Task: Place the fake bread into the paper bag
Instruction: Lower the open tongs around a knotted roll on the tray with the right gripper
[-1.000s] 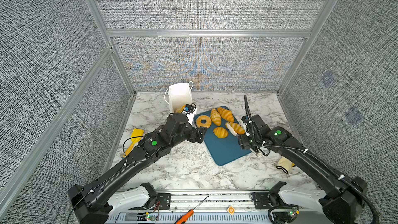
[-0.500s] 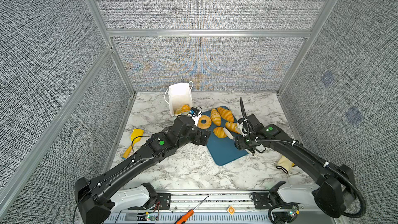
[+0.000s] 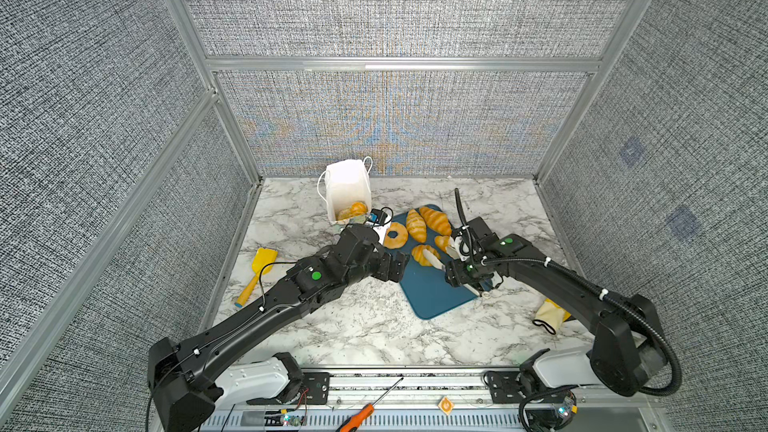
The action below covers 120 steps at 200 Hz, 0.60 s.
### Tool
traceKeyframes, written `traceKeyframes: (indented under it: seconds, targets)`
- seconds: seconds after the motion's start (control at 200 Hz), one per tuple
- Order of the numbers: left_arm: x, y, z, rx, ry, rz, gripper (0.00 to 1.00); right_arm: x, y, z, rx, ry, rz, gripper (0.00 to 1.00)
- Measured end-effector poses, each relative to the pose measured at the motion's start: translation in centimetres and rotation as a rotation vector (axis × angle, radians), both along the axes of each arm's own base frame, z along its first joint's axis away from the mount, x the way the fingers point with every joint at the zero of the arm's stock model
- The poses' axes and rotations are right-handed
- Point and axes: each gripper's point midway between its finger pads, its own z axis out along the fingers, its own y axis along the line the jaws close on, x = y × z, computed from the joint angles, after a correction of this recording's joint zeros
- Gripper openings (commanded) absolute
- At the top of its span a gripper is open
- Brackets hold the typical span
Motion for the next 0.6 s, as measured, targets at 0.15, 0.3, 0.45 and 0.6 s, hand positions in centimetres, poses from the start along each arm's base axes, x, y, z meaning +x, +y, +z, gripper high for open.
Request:
traceKeyframes:
  seconds: [0.15, 0.3, 0.45, 0.6]
  targets:
    - [-0.1, 0.2, 0.3, -0.005, -0.008, 0.004, 0.97, 0.6, 0.3, -0.4, -0.001, 0.002, 0.01, 0.75]
    - [0.0, 0.6, 0.5, 0.002, -0.023, 0.017, 0.98, 0.6, 0.6, -1.2, -0.002, 0.027, 0.022, 0.73]
    - [0.0, 0.9, 0.7, 0.007, -0.03, 0.018, 0.98, 0.2, 1.2, -1.6, 0.017, 0.055, 0.04, 0.72]
    - [-0.2, 1.1, 0.3, 0.026, -0.021, 0.019, 0.98, -0.2, 1.6, -1.3, 0.028, 0.055, 0.054, 0.71]
